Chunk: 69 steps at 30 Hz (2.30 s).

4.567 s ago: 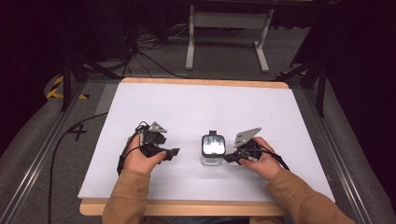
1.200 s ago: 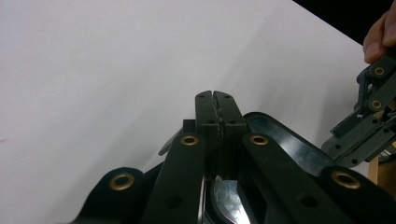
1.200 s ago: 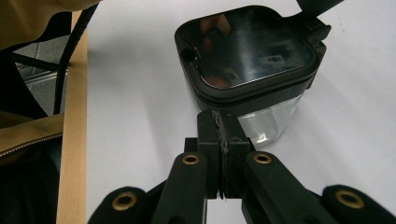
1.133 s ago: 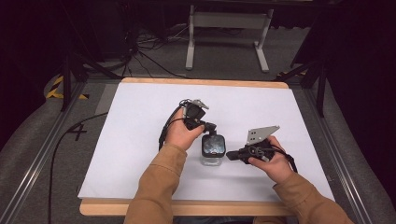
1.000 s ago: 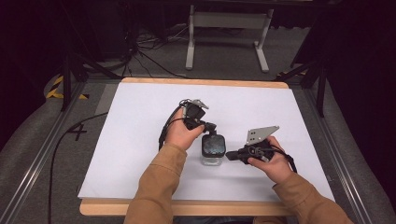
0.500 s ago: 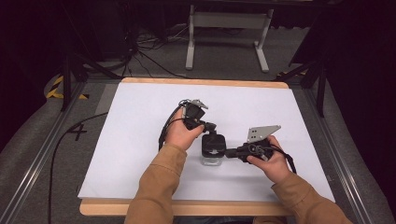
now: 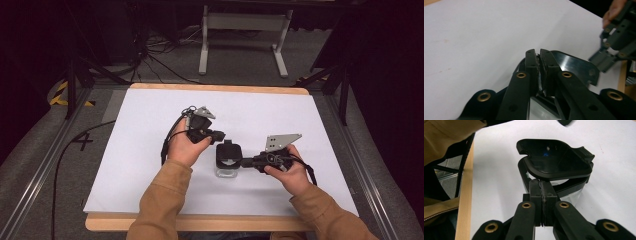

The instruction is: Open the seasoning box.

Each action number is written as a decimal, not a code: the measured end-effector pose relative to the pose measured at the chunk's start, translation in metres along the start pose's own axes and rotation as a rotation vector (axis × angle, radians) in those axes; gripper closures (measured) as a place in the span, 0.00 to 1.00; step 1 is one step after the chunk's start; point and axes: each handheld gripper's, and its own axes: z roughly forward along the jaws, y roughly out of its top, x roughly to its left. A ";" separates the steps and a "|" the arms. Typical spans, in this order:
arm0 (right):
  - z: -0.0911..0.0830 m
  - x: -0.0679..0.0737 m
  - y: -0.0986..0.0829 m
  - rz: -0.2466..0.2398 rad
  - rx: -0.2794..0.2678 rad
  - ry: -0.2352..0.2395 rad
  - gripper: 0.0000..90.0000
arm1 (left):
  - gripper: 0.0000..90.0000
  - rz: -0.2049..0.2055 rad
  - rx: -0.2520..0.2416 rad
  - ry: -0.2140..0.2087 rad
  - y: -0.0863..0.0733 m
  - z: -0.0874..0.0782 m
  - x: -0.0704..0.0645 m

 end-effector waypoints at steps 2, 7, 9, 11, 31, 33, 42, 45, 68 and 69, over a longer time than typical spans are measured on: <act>0.000 0.000 0.000 -0.002 -0.002 -0.003 1.00 | 0.97 0.004 -0.012 -0.014 -0.004 -0.009 -0.006; -0.003 0.000 0.001 0.007 -0.019 -0.001 1.00 | 0.98 0.032 -0.009 -0.040 -0.022 -0.027 -0.023; -0.003 0.000 0.001 0.010 -0.030 -0.002 1.00 | 0.99 0.029 -0.014 -0.063 -0.030 -0.031 -0.029; -0.003 0.000 0.001 0.013 -0.037 -0.004 1.00 | 0.99 0.021 -0.016 -0.078 -0.037 -0.034 -0.034; -0.004 0.000 0.002 0.016 -0.079 -0.004 1.00 | 0.95 0.048 0.026 -0.019 -0.041 0.003 -0.038; -0.002 0.000 0.002 0.012 -0.077 -0.006 1.00 | 0.95 0.041 0.010 -0.014 -0.040 0.003 -0.038; 0.006 0.000 -0.003 0.025 -0.056 0.004 1.00 | 0.95 0.040 -0.018 0.000 -0.033 0.000 -0.034; 0.006 -0.001 -0.004 0.031 -0.061 0.007 1.00 | 0.94 0.039 -0.029 0.009 -0.028 -0.002 -0.033; 0.006 -0.001 -0.005 0.028 -0.063 0.007 1.00 | 0.94 -0.028 -0.135 0.042 0.005 0.004 -0.008; 0.006 -0.001 -0.005 0.029 -0.063 0.008 1.00 | 0.95 -0.035 -0.137 0.050 0.006 0.005 -0.008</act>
